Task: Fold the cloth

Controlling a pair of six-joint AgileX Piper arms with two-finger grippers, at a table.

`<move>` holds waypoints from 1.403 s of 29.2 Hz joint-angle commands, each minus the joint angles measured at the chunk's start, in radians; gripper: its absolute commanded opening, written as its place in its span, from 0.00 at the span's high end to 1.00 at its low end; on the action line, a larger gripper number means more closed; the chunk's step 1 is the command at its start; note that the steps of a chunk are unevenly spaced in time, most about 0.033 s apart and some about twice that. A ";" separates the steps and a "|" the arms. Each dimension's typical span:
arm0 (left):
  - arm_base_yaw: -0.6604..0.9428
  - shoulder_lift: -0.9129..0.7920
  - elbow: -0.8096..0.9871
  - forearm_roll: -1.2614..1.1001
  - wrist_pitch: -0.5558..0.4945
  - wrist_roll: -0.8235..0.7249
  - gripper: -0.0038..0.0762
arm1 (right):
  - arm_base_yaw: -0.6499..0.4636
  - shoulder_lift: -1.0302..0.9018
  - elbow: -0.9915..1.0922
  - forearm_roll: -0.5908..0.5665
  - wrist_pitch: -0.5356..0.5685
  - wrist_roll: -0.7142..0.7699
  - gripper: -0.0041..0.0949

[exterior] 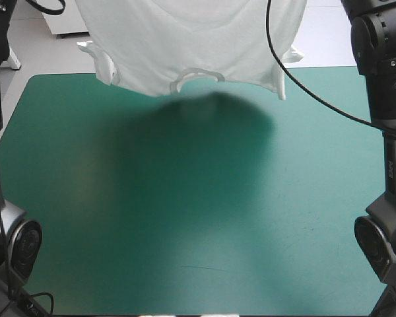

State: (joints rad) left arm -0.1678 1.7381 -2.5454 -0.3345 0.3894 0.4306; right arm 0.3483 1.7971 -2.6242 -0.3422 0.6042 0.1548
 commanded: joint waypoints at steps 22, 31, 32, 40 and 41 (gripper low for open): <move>-0.003 -0.259 1.203 0.254 0.240 -0.522 0.96 | -0.086 0.117 0.595 0.465 0.594 -0.074 0.98; -0.003 -0.509 1.539 0.161 0.337 -0.477 0.96 | -0.062 -0.208 1.388 0.542 0.369 -0.079 0.98; -0.003 -0.535 1.560 0.136 0.358 -0.465 0.96 | -0.062 -0.245 1.450 0.543 0.373 -0.077 0.98; -0.003 -0.737 1.665 0.056 0.637 -0.451 0.96 | -0.062 -0.489 1.719 0.543 0.473 -0.052 0.98; -0.003 -0.766 1.667 0.051 0.671 -0.451 0.96 | -0.062 -0.509 1.732 0.543 0.496 -0.052 0.98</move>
State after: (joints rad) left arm -0.1678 1.0609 -0.8644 -0.2373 0.9881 -0.0217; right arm 0.2864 1.3691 -0.9065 0.1887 1.0465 0.1003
